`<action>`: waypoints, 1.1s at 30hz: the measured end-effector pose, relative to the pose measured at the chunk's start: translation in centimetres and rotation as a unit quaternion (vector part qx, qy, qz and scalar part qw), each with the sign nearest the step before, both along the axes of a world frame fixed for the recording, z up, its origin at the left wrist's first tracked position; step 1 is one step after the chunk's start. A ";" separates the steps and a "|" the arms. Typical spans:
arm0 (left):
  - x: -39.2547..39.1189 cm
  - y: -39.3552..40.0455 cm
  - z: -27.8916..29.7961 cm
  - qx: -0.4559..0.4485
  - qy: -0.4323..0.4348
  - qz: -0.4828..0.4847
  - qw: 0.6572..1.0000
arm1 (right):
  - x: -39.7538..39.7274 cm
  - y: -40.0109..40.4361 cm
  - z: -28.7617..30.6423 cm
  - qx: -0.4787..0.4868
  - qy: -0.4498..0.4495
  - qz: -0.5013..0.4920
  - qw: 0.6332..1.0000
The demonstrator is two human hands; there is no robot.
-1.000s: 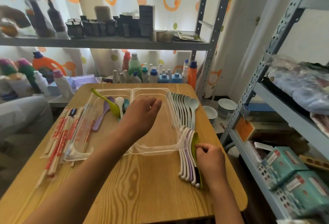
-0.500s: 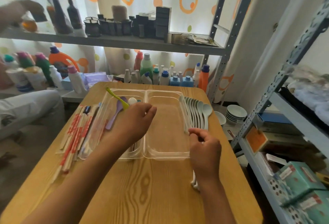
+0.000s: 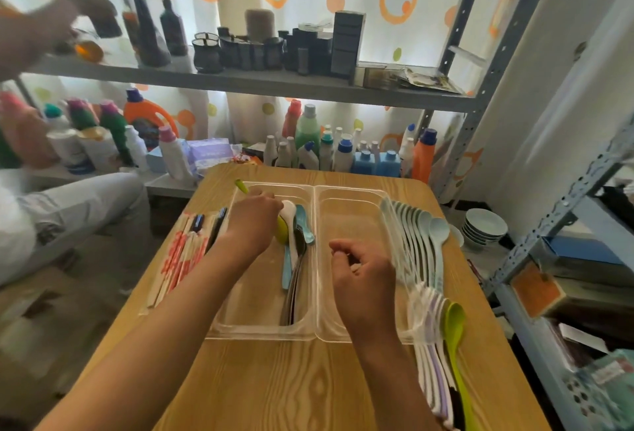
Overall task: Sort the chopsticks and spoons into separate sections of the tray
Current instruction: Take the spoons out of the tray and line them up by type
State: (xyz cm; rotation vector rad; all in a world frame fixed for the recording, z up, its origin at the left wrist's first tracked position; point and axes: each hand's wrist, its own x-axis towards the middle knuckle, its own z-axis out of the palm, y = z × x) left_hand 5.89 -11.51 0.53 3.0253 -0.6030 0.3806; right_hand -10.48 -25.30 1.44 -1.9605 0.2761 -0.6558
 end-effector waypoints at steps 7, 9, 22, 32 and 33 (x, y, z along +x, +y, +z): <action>1.5 0.4 -0.8 0.064 -0.026 -0.048 0.996 | 0.4 -0.3 -1.1 0.016 0.019 -0.002 1.000; 1.4 0.7 -0.8 0.077 -0.047 -0.063 0.994 | 0.5 -0.3 -1.4 0.019 0.025 0.003 1.000; -6.0 -0.1 10.5 -0.431 0.146 -0.064 0.888 | 0.2 0.4 0.6 0.040 -0.016 0.035 0.998; -12.9 -2.3 9.1 -0.469 0.251 -0.039 0.846 | -5.2 -0.5 2.0 -0.072 -0.074 0.039 0.994; -13.5 -2.5 8.8 -0.466 0.263 -0.036 0.844 | -5.7 -0.7 1.8 -0.087 -0.070 0.045 0.993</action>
